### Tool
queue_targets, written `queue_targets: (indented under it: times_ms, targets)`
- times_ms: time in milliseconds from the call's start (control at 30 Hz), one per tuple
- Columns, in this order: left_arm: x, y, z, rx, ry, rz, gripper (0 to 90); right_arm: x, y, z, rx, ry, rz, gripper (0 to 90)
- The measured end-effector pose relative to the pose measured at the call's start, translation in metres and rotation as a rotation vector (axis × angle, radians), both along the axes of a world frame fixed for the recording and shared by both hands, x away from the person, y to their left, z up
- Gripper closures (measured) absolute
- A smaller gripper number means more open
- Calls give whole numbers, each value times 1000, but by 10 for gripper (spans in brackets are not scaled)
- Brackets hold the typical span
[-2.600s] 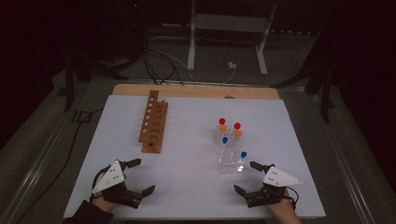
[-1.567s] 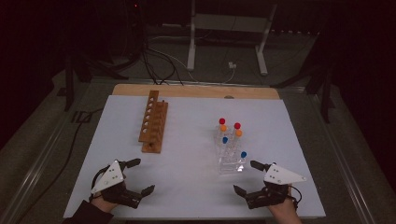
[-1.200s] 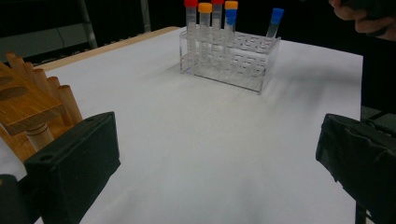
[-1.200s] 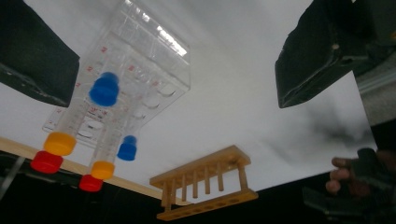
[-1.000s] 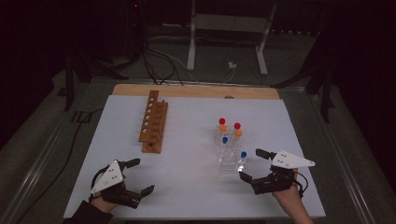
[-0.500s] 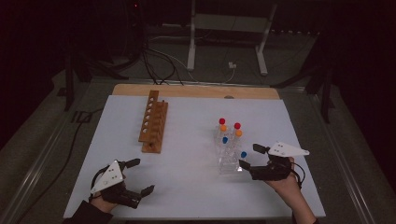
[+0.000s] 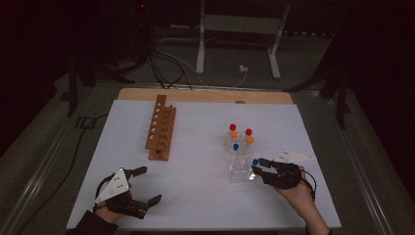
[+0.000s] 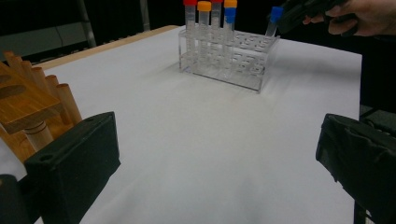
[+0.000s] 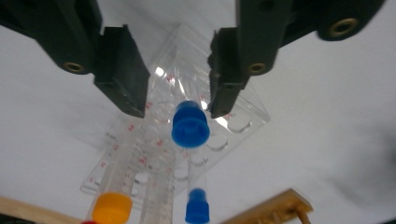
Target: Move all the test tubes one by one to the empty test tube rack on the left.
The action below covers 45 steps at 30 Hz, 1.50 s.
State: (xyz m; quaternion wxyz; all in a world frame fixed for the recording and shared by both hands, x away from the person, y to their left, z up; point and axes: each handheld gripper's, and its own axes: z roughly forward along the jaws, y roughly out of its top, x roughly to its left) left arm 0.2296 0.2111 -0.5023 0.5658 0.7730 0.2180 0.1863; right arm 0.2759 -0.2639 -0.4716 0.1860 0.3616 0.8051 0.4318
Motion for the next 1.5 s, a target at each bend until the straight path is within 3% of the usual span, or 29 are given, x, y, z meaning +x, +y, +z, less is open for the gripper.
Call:
queue_targets:
  times_ms: [400,700,967,1100,1233,1500]
  targets:
    - [0,0,0,7,-2,1,4,4,8,1,-58,40,-7,746]
    - [0,0,0,8,-1,3,4,5,17,5,-107,47,-20,770]
    - [1,0,-1,5,11,3,4,4,17,7,-101,38,-30,772]
    - [1,1,0,-10,19,28,4,1,15,14,-93,18,-33,772]
    - [1,1,1,2,17,25,4,-3,14,21,-88,-2,-37,772]
    - [0,-1,3,14,2,25,4,-14,13,44,-67,-82,-39,772]
